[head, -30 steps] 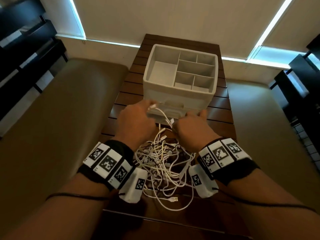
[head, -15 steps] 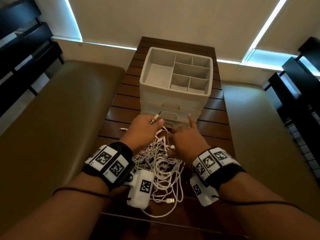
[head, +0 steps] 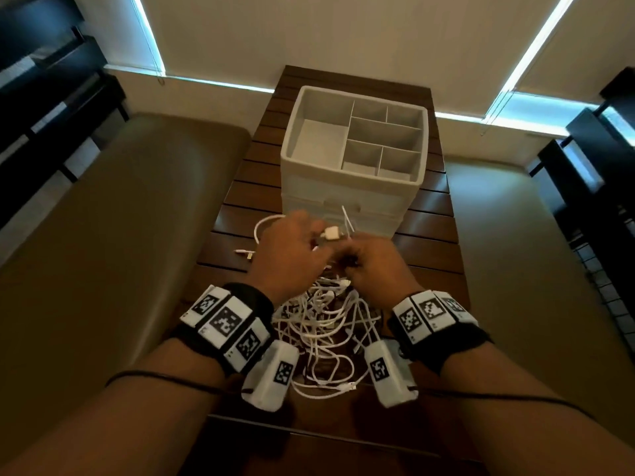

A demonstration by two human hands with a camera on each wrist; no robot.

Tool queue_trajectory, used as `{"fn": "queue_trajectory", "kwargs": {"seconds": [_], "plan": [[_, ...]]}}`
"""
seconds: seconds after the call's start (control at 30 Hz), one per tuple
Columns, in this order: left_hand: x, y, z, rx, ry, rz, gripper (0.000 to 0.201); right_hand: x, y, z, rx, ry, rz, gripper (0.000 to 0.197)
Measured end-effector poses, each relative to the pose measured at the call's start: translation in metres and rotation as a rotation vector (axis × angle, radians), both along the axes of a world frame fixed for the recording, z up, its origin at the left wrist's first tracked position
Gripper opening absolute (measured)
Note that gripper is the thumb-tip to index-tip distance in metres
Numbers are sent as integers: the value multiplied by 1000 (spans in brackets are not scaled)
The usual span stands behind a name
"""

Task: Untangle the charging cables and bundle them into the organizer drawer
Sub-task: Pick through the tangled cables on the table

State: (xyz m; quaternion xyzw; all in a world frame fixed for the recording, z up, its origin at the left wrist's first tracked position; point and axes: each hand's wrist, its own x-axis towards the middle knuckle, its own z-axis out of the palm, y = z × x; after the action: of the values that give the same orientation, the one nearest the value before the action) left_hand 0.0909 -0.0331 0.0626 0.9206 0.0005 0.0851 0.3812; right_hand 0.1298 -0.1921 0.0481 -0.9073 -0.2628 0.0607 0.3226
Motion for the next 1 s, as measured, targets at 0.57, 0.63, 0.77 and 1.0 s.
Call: {"fn": "queue_trajectory", "kwargs": {"seconds": [0.57,0.63,0.77,1.0], "plan": [[14,30,6,218,214,49,16,4,-21,-19,-22,130,-238,12],[9,25,7,281,166,8,22,1,-14,-15,28,55,-263,12],[3,-1,13,86,142,-195,21,-5,-3,-8,140,28,-166,5],[8,-13,23,251,234,-205,38,-11,-6,-3,114,283,-126,17]]}}
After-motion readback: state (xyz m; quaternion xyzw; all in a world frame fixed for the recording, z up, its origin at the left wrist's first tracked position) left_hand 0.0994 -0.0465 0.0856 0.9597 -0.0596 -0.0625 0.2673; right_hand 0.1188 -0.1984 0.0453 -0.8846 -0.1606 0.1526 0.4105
